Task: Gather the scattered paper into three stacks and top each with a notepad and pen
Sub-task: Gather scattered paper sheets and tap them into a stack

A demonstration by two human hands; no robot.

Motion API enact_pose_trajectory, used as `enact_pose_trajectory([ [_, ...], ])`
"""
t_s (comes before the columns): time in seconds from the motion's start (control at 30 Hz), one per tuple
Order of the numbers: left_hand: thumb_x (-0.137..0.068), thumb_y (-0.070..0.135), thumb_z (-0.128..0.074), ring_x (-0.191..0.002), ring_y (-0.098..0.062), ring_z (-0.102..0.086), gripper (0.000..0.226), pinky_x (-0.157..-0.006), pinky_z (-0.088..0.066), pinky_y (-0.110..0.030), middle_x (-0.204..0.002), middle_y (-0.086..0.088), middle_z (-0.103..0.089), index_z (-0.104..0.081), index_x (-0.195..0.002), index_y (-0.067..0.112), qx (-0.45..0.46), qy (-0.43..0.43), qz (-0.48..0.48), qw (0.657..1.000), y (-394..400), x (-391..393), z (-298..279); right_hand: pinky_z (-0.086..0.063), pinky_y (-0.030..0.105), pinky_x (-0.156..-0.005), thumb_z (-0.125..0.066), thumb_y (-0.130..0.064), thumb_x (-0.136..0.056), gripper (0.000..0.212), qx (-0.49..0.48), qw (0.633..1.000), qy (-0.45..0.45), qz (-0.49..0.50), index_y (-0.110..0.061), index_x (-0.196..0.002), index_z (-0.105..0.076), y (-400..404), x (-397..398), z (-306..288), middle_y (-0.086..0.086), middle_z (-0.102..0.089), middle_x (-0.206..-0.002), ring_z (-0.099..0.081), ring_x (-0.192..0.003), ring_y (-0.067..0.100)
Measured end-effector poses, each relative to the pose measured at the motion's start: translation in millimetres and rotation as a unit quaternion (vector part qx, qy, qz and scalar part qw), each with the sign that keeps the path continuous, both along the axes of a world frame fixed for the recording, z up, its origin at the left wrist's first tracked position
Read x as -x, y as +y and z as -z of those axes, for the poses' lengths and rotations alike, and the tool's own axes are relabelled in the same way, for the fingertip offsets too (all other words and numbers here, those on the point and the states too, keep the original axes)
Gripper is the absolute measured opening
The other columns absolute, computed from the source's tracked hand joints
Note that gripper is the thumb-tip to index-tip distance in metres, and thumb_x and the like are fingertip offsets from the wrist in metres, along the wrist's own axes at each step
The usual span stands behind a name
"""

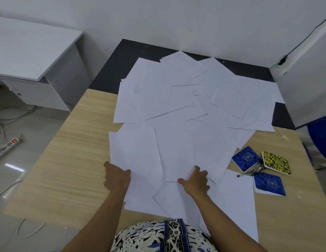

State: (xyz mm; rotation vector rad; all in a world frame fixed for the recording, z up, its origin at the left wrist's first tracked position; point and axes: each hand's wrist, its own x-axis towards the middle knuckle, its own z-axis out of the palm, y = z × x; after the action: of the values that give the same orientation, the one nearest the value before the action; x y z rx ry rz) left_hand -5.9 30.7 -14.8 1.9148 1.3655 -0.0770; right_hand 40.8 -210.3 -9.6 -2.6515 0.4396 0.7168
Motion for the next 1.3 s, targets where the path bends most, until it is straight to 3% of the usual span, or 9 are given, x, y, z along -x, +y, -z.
enact_pose_trajectory([
  [0.1,-0.088,0.012,-0.064,-0.101,-0.039,-0.060,0.049,-0.076,-0.044,-0.038,-0.116,-0.022,-0.059,-0.038,-0.127,-0.001,0.019,-0.063,-0.005,0.998,-7.8,3.1,-8.8,-0.042,0.046,-0.099,-0.073,-0.049,-0.077,0.093,-0.052,0.998,0.003,0.040,-0.017,-0.146,-0.020,-8.7,0.6,0.5,0.011,-0.027,-0.141,-0.051,-0.117,0.031],
  [0.3,-0.092,0.010,-0.055,-0.090,-0.029,-0.058,0.022,-0.074,-0.042,-0.031,-0.100,-0.012,-0.060,-0.057,-0.111,-0.001,0.128,-0.119,0.059,0.983,-15.4,-0.4,-13.6,-0.044,0.040,-0.098,-0.074,-0.043,-0.078,0.087,-0.157,0.982,-0.001,0.106,-0.010,-0.144,-0.029,-21.5,1.7,6.2,0.011,-0.040,-0.140,-0.048,-0.123,0.029],
  [0.4,-0.092,0.008,-0.057,-0.088,-0.027,-0.056,0.025,-0.074,-0.042,-0.031,-0.101,-0.010,-0.058,-0.055,-0.115,0.000,0.173,-0.122,0.070,0.975,-20.1,-2.1,-14.1,-0.048,0.031,-0.082,-0.074,-0.032,-0.079,0.045,-0.202,0.971,-0.025,0.128,-0.011,-0.114,-0.056,-26.4,-0.4,9.1,0.008,-0.056,-0.116,-0.058,-0.104,0.025],
  [0.5,-0.090,0.006,-0.057,-0.089,-0.029,-0.058,0.027,-0.076,-0.046,-0.034,-0.107,-0.015,-0.062,-0.056,-0.116,0.000,0.190,-0.126,0.067,0.971,-21.1,-2.9,-11.7,-0.048,0.029,-0.071,-0.069,-0.018,-0.084,0.015,-0.271,0.949,-0.024,0.162,-0.011,-0.080,-0.057,-29.2,-3.7,7.2,0.006,-0.061,-0.084,-0.057,-0.078,0.021],
  [0.67,-0.091,0.009,-0.059,-0.086,-0.027,-0.058,0.024,-0.076,-0.045,-0.035,-0.102,-0.012,-0.060,-0.055,-0.114,0.003,0.197,-0.143,0.076,0.967,-22.1,-8.2,-16.6,-0.059,0.047,-0.075,-0.057,-0.001,-0.089,0.009,-0.395,0.878,0.025,0.269,-0.006,-0.095,-0.054,-25.5,-5.7,-3.0,0.018,-0.062,-0.097,-0.065,-0.072,0.029],
  [0.9,-0.091,0.012,-0.061,-0.089,-0.028,-0.058,0.032,-0.077,-0.045,-0.034,-0.112,-0.017,-0.060,-0.052,-0.120,0.000,0.215,-0.110,0.122,0.963,-20.7,-13.8,-16.3,-0.058,0.038,-0.077,-0.064,-0.024,-0.091,0.040,-0.414,0.881,0.053,0.222,-0.018,-0.125,-0.043,-14.1,-1.2,-8.4,0.004,-0.061,-0.111,-0.064,-0.086,0.019],
  [1.0,-0.091,0.015,-0.062,-0.089,-0.027,-0.057,0.037,-0.076,-0.044,-0.034,-0.115,-0.016,-0.059,-0.052,-0.122,-0.001,0.219,-0.114,0.113,0.963,-18.6,-17.4,-17.4,-0.055,0.027,-0.068,-0.061,-0.011,-0.091,0.026,-0.428,0.885,0.041,0.177,-0.004,-0.115,-0.059,-8.1,-4.4,-18.0,0.009,-0.069,-0.107,-0.066,-0.083,0.018],
  [1.23,-0.088,0.030,-0.067,-0.094,-0.023,-0.057,0.049,-0.077,-0.044,-0.035,-0.114,-0.005,-0.058,-0.048,-0.127,0.006,0.256,-0.153,0.099,0.949,-18.6,-26.9,-25.3,-0.051,0.031,-0.073,-0.063,-0.014,-0.091,0.021,-0.592,0.782,0.049,0.187,-0.016,-0.112,-0.065,-6.8,-14.5,-47.7,0.003,-0.072,-0.099,-0.069,-0.085,0.024],
  [1.3,-0.085,0.026,-0.072,-0.096,-0.026,-0.061,0.053,-0.077,-0.048,-0.036,-0.118,-0.009,-0.062,-0.050,-0.128,0.005,0.278,-0.147,0.092,0.945,-17.3,-27.5,-20.8,-0.052,0.030,-0.071,-0.064,-0.013,-0.089,0.016,-0.572,0.789,0.043,0.222,-0.015,-0.104,-0.067,-9.9,-13.2,-44.6,0.003,-0.071,-0.094,-0.067,-0.083,0.024],
])
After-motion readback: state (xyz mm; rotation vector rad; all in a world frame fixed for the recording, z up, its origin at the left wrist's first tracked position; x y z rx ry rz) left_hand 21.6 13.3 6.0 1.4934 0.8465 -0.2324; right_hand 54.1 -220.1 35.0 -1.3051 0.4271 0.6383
